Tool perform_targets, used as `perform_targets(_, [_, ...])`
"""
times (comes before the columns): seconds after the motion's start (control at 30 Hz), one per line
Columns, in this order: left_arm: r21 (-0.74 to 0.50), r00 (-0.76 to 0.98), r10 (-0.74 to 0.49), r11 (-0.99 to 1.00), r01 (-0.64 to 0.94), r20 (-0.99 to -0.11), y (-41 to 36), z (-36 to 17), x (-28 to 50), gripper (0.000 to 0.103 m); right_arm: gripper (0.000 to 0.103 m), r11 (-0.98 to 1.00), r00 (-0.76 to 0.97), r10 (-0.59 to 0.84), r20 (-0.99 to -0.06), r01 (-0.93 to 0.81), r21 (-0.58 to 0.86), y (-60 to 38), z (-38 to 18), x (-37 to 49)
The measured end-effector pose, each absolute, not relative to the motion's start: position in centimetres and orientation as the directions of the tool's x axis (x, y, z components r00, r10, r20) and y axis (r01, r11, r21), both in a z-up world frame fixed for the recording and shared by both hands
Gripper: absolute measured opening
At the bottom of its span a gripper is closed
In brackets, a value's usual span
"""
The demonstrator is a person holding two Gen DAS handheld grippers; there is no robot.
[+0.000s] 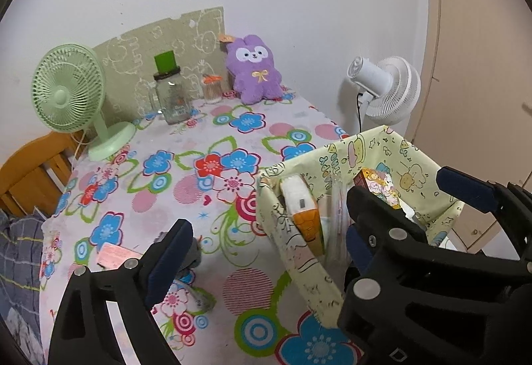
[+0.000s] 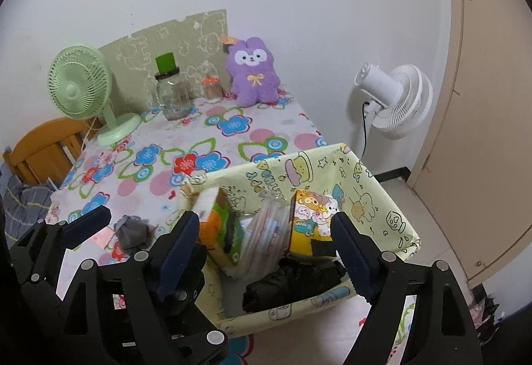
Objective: Organize soft objects
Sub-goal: 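Withdraw both tools from the box toward the grey sock and pink packet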
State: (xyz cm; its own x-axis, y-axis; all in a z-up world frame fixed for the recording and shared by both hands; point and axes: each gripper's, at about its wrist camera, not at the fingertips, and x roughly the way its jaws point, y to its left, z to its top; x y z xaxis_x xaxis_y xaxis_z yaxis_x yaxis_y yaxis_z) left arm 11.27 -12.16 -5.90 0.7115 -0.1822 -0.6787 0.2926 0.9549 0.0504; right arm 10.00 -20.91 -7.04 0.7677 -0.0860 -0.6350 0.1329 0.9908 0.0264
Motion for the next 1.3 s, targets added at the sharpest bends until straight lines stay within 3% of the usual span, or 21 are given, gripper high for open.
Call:
perform_targets(0.33, [0.048,0.747,-0.182,0.960,0.275,-0.640,-10.1,-4.2,9.4,0.099,0.094,0.994,0.806,-0.079,-0.587,0.112,0.019,-18.7,-5.3,8.2])
perform_targets(1.13, [0.023,0.783,-0.128,0.984,0.178,-0.608,-3.2,-3.2,8.6,0.097,0.094,1.000,0.835,0.015,-0.550,-0.001,0.026,-12.2,-4.1,8.0])
perform_targets(1.3, [0.023,0.785,-0.107,0.988,0.153,-0.610,-2.0,-3.8,8.9,0.094,0.089,0.999,0.826,0.037,-0.562,-0.030,0.022,-10.8,-4.6,8.6])
